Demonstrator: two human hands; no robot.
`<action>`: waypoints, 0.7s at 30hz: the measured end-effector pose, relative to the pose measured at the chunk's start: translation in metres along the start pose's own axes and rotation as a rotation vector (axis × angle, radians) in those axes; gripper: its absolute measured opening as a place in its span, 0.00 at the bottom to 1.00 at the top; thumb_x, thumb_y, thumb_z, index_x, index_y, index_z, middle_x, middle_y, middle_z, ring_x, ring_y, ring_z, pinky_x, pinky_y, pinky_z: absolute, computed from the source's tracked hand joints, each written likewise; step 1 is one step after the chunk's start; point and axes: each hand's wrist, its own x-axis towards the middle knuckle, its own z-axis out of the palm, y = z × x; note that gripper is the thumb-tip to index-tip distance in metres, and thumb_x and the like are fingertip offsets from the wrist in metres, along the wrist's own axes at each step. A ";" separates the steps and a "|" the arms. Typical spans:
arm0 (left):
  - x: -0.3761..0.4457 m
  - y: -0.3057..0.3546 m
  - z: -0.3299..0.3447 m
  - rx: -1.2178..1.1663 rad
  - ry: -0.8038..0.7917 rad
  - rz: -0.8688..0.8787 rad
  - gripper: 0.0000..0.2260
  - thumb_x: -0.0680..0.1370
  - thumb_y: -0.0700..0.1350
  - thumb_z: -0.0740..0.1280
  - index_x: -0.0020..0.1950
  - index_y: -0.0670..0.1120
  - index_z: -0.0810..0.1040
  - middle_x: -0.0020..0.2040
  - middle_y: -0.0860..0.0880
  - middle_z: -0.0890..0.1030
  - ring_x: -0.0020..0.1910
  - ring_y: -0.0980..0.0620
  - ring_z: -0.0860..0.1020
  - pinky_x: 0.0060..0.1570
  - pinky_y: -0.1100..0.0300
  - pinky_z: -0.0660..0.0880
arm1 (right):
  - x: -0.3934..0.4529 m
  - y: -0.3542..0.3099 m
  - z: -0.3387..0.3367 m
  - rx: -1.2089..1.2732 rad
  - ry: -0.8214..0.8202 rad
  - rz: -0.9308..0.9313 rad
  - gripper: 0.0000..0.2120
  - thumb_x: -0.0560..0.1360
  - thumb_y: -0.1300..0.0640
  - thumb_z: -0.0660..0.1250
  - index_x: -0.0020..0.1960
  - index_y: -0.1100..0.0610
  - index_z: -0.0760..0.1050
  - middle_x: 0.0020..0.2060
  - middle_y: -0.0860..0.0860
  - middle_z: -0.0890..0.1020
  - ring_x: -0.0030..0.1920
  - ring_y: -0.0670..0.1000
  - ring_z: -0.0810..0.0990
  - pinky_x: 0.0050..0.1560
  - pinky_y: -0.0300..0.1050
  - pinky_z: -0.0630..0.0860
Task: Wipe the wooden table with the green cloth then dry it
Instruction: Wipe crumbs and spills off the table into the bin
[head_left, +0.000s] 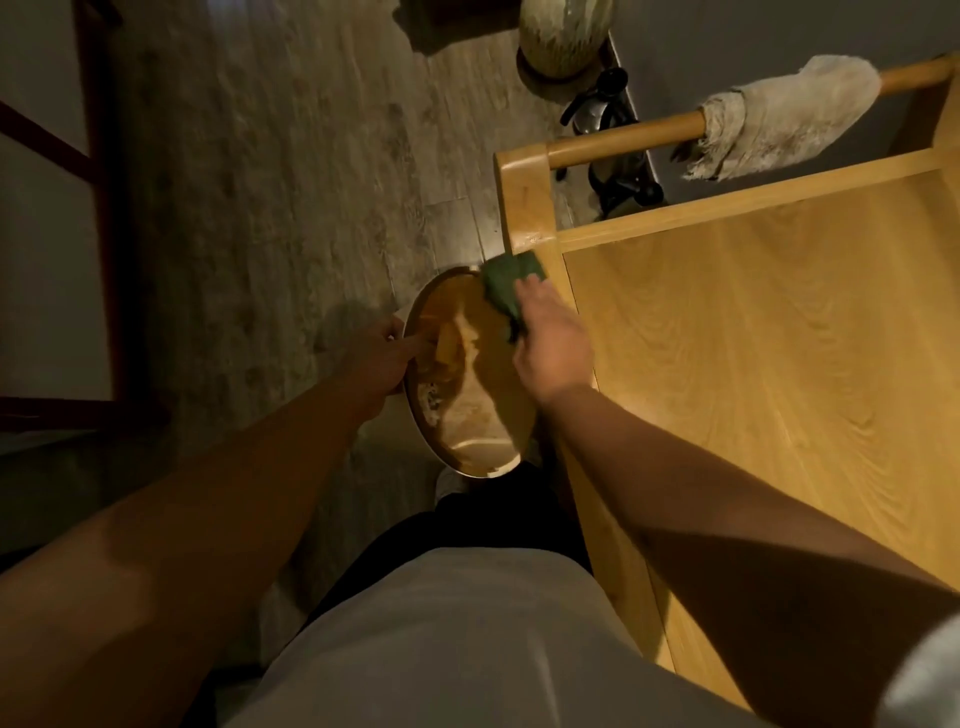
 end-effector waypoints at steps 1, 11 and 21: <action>-0.002 0.000 -0.001 0.005 -0.004 0.012 0.09 0.72 0.45 0.73 0.42 0.48 0.74 0.40 0.44 0.79 0.38 0.46 0.78 0.40 0.49 0.78 | -0.007 -0.009 0.008 0.011 -0.058 -0.030 0.31 0.73 0.67 0.68 0.74 0.52 0.68 0.72 0.53 0.73 0.72 0.55 0.69 0.73 0.50 0.63; -0.021 -0.029 -0.025 0.021 0.001 -0.008 0.04 0.77 0.42 0.66 0.47 0.47 0.71 0.41 0.45 0.76 0.37 0.49 0.76 0.26 0.61 0.72 | -0.089 -0.040 0.033 0.740 -0.221 0.443 0.16 0.80 0.64 0.62 0.64 0.53 0.78 0.56 0.50 0.82 0.59 0.52 0.79 0.64 0.48 0.74; -0.038 -0.064 -0.024 0.012 -0.014 -0.109 0.04 0.78 0.43 0.67 0.48 0.45 0.72 0.45 0.39 0.78 0.41 0.44 0.75 0.38 0.50 0.70 | -0.168 -0.023 0.016 1.063 -0.056 0.659 0.17 0.76 0.62 0.64 0.53 0.42 0.83 0.51 0.50 0.86 0.53 0.54 0.84 0.58 0.55 0.79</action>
